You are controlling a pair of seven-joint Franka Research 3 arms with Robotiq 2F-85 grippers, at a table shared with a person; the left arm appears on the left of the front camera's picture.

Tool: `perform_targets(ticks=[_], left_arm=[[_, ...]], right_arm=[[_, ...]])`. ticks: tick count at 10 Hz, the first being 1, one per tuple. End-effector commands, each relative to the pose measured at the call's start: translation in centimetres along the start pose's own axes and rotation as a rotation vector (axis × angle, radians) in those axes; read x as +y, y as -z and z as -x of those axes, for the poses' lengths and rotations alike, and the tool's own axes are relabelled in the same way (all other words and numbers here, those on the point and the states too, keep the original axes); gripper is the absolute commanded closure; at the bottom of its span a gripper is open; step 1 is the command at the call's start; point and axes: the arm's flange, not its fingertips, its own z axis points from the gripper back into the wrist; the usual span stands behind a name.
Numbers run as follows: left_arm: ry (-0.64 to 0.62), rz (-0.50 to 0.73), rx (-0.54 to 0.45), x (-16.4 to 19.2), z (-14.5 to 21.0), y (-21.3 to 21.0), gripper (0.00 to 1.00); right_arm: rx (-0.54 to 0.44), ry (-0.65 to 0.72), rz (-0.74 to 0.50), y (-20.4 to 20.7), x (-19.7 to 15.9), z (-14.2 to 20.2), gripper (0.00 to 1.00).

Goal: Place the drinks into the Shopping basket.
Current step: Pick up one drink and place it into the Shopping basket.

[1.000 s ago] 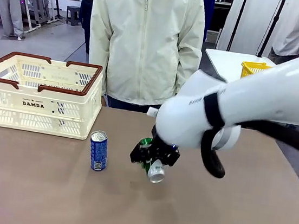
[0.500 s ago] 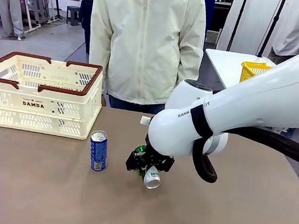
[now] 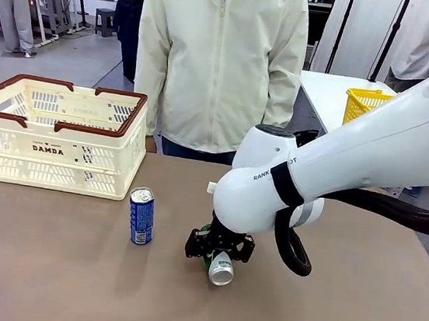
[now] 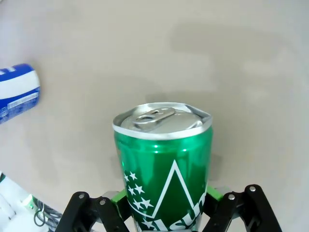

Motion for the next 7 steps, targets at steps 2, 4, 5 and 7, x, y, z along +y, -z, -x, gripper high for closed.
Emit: perform_targets(ticks=[2, 4, 5, 7], left_arm=[[0.018, 0.020, -0.010, -0.12, 0.00, 0.10, 0.00], [0.018, 0.020, -0.010, -0.12, 0.00, 0.10, 0.00], [0.018, 0.020, -0.010, -0.12, 0.00, 0.10, 0.00], [0.018, 0.020, -0.010, -0.12, 0.00, 0.10, 0.00]], right_arm=[[-0.008, 0.123, 0.050, 0.27, 1.78, -1.53, 1.00], [-0.030, 0.125, 0.045, 0.36, 1.74, -1.50, 0.62], [-0.027, 0.121, 0.048, 0.30, 1.68, -1.48, 0.02], [-0.030, 0.106, 0.047, 0.27, 1.62, -1.33, 0.00]])
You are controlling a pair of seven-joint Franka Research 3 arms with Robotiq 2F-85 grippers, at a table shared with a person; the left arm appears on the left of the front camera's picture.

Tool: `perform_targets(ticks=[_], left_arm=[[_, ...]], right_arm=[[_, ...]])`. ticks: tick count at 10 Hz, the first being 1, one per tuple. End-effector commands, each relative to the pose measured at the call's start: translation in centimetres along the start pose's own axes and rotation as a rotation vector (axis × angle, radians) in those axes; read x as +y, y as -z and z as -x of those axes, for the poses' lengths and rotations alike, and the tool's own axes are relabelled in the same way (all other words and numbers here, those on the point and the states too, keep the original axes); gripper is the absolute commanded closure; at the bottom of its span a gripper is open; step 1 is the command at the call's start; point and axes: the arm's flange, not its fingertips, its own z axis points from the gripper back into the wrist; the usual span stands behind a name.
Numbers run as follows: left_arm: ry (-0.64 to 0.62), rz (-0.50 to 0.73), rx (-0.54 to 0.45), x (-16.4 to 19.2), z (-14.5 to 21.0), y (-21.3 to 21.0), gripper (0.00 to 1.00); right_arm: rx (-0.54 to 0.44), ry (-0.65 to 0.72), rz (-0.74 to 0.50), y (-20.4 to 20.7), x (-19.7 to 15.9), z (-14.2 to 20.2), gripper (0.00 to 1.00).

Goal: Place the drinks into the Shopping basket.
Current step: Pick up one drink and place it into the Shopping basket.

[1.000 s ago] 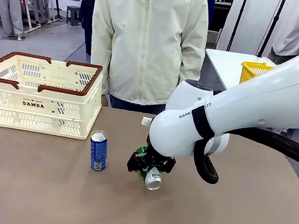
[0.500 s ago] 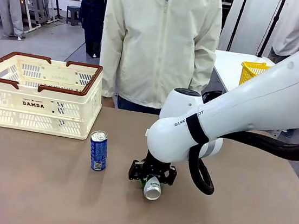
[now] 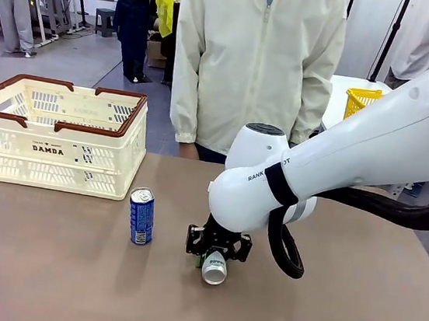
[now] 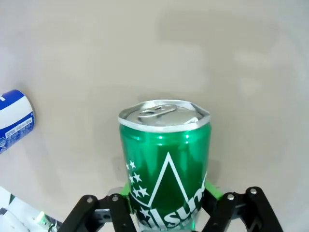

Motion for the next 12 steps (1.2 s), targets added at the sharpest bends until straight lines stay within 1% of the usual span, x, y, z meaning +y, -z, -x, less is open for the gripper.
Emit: perform_targets(ticks=[1, 3, 6, 8, 9, 10, 11, 12], left_arm=[[0.018, 0.020, -0.010, -0.1, 0.0, 0.1, 0.00], [0.018, 0.020, -0.010, -0.1, 0.0, 0.1, 0.00], [0.018, 0.020, -0.010, -0.1, 0.0, 0.1, 0.00], [0.018, 0.020, -0.010, -0.1, 0.0, 0.1, 0.00], [0.018, 0.020, -0.010, -0.1, 0.0, 0.1, 0.00], [0.018, 0.020, -0.010, -0.1, 0.0, 0.1, 0.00], [0.018, 0.020, -0.010, -0.1, 0.0, 0.1, 0.00], [0.018, 0.020, -0.010, -0.1, 0.0, 0.1, 0.00]], right_arm=[[-0.043, -0.014, 0.041, 0.1, 0.7, -0.4, 0.00], [-0.052, -0.050, 0.064, 0.0, 0.8, -0.4, 0.00], [-0.050, -0.070, 0.029, -0.6, 0.3, 0.1, 0.00], [-0.056, -0.078, 0.025, -3.5, -1.4, 1.1, 0.00], [-0.066, -0.073, 0.018, -6.2, -3.5, 2.1, 0.00], [-0.086, -0.066, -0.019, -9.6, -6.6, 3.5, 0.00], [-0.101, -0.045, -0.117, -12.9, -11.0, 5.1, 0.00], [-0.076, -0.043, -0.344, -16.1, -17.3, 6.8, 0.00]])
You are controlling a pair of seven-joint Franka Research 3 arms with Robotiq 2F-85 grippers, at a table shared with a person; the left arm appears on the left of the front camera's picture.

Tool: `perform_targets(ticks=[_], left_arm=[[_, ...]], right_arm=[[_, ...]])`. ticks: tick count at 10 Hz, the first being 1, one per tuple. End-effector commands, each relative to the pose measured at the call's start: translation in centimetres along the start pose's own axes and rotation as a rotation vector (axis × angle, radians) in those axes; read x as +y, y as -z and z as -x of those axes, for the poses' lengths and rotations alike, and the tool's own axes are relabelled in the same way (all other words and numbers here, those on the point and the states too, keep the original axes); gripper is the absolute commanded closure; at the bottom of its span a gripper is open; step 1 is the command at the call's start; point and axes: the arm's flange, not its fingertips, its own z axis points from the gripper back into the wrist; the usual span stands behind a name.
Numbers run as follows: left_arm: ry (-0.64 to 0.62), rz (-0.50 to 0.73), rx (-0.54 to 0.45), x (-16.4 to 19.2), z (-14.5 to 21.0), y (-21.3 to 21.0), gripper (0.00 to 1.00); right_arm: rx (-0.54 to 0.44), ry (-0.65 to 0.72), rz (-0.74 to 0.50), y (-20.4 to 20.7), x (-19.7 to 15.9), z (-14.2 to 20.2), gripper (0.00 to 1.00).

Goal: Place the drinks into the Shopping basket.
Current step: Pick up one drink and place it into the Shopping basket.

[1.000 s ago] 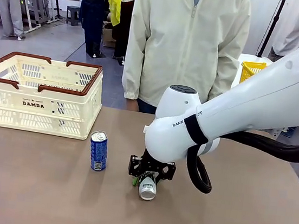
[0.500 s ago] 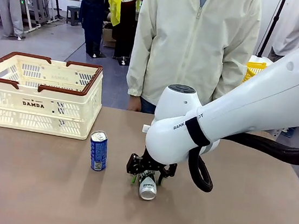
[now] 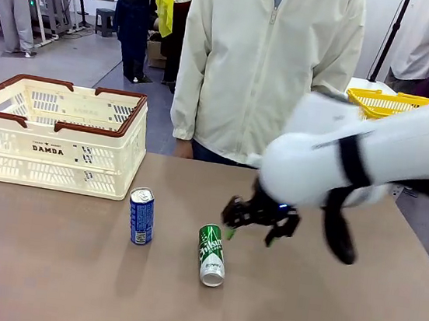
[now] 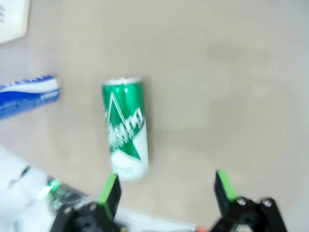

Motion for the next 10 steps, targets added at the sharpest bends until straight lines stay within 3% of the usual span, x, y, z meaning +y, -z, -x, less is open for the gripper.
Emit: perform_targets(ticks=[1, 2, 3, 4, 5, 7, 8, 9, 10], left_arm=[[0.019, 0.019, -0.010, -0.1, 0.0, 0.1, 0.00], [0.019, 0.019, -0.010, -0.1, 0.0, 0.1, 0.00], [0.019, 0.019, -0.010, -0.1, 0.0, 0.1, 0.00], [0.019, 0.019, -0.010, -0.1, 0.0, 0.1, 0.00], [0.019, 0.019, -0.010, -0.1, 0.0, 0.1, 0.00], [0.019, 0.019, -0.010, -0.1, 0.0, 0.1, 0.00], [0.019, 0.019, -0.010, -0.1, 0.0, 0.1, 0.00], [0.019, 0.019, -0.010, -0.1, 0.0, 0.1, 0.00], [0.019, 0.019, -0.010, -0.1, 0.0, 0.1, 0.00]], right_arm=[[0.106, 0.072, -0.452, -8.6, -12.2, 3.8, 0.00], [0.093, 0.113, -0.646, -10.7, -17.8, 5.3, 0.00], [0.034, 0.217, -0.746, -11.7, -23.1, 7.0, 0.00], [-0.119, 0.155, -0.911, -12.4, -27.9, 9.7, 0.00], [-0.205, 0.143, -1.003, -12.3, -30.5, 11.4, 0.00], [-0.234, 0.190, -1.106, -10.4, -32.3, 11.3, 0.00], [-0.253, 0.204, -1.093, -8.3, -31.3, 10.4, 0.00], [-0.247, 0.216, -1.048, -15.6, -35.4, 11.3, 0.00], [-0.247, 0.216, -1.048, -15.6, -35.4, 11.3, 0.00]])
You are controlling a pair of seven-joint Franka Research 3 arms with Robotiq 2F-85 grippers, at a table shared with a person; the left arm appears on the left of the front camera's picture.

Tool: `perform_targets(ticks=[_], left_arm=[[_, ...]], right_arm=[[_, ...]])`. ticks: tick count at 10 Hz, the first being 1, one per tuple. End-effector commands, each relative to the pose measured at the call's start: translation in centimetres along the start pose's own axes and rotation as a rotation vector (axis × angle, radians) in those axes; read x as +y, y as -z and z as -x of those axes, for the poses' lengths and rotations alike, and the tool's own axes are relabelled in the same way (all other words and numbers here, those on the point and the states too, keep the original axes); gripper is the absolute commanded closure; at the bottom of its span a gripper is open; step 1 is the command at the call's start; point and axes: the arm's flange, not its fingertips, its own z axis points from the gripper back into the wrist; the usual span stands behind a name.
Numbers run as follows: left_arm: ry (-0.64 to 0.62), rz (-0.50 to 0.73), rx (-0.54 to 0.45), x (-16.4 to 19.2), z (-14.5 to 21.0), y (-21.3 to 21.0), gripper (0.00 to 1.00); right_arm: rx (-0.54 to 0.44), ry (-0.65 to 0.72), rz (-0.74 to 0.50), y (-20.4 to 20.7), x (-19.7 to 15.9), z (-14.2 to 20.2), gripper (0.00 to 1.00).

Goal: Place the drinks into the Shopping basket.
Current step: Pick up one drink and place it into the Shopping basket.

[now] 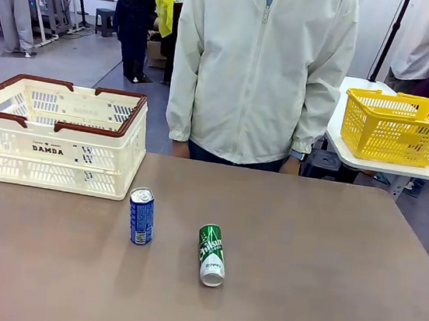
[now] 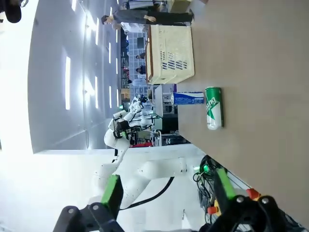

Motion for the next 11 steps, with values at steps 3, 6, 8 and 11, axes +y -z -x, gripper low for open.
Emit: perform_targets(ticks=[3, 6, 8, 11], left_arm=[[0.021, 0.018, -0.009, -0.2, 0.0, 0.1, 0.00], [0.087, -0.096, 0.141, -9.6, -1.1, 5.1, 0.00], [0.075, -0.347, 0.266, -17.7, -3.5, 15.0, 0.00], [-0.035, -0.662, 0.091, -23.1, -6.2, 31.8, 0.00]], right_arm=[[0.006, -0.019, 0.023, -0.6, 2.6, 0.7, 0.00], [0.006, -0.019, 0.023, -0.6, 2.6, 0.7, 0.00], [0.006, -0.019, 0.023, -0.6, 2.6, 0.7, 0.00], [0.006, -0.019, 0.023, -0.6, 2.6, 0.7, 0.00]])
